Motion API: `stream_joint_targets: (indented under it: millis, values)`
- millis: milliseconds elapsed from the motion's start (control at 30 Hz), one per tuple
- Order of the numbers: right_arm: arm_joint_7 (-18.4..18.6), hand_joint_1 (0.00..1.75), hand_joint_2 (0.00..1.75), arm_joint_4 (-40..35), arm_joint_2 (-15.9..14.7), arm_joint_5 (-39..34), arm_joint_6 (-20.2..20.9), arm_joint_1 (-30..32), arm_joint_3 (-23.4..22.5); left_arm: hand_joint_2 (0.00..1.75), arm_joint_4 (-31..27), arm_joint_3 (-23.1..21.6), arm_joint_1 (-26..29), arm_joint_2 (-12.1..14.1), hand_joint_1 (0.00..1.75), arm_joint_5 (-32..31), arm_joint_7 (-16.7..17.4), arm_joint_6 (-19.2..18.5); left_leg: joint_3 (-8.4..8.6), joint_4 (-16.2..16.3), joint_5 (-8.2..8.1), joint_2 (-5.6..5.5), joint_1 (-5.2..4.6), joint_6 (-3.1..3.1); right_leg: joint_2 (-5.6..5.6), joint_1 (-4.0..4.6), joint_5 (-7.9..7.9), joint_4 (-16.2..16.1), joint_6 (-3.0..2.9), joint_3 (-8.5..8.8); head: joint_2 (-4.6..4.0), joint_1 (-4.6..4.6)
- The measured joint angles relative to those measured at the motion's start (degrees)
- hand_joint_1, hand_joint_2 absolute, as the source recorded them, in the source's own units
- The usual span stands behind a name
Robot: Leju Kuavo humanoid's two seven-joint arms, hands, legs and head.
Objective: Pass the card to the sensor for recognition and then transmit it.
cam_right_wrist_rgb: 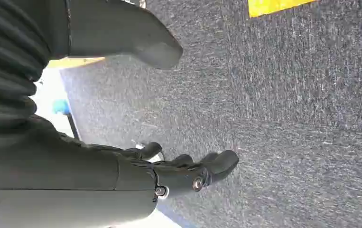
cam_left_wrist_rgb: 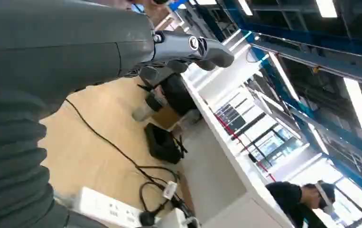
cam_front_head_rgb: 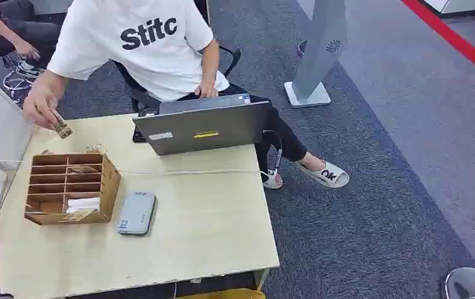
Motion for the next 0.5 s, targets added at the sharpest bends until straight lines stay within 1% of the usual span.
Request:
stream_joint_targets:
  millis: [200,500]
  values:
    - [0.8,0.0,1.75,0.0,0.0,1.7,0.7,-0.2,0.0,1.75,5.0,-5.5,-6.8,0.5,0.0,-6.9,4.6,-0.1,-0.01,0.0,0.04,0.01,0.0,-0.05,0.02,0.0,0.02,0.0,0.02,-0.01,0.0,0.02]
    - [1.7,0.0,1.75,0.1,0.0,4.4,2.1,-0.5,0.0,1.75,13.1,-13.6,-16.8,0.5,0.0,-16.8,11.1,-0.2,-0.01,0.0,0.06,0.02,-0.01,-0.03,0.06,0.0,0.07,0.0,0.02,-0.02,0.0,0.0]
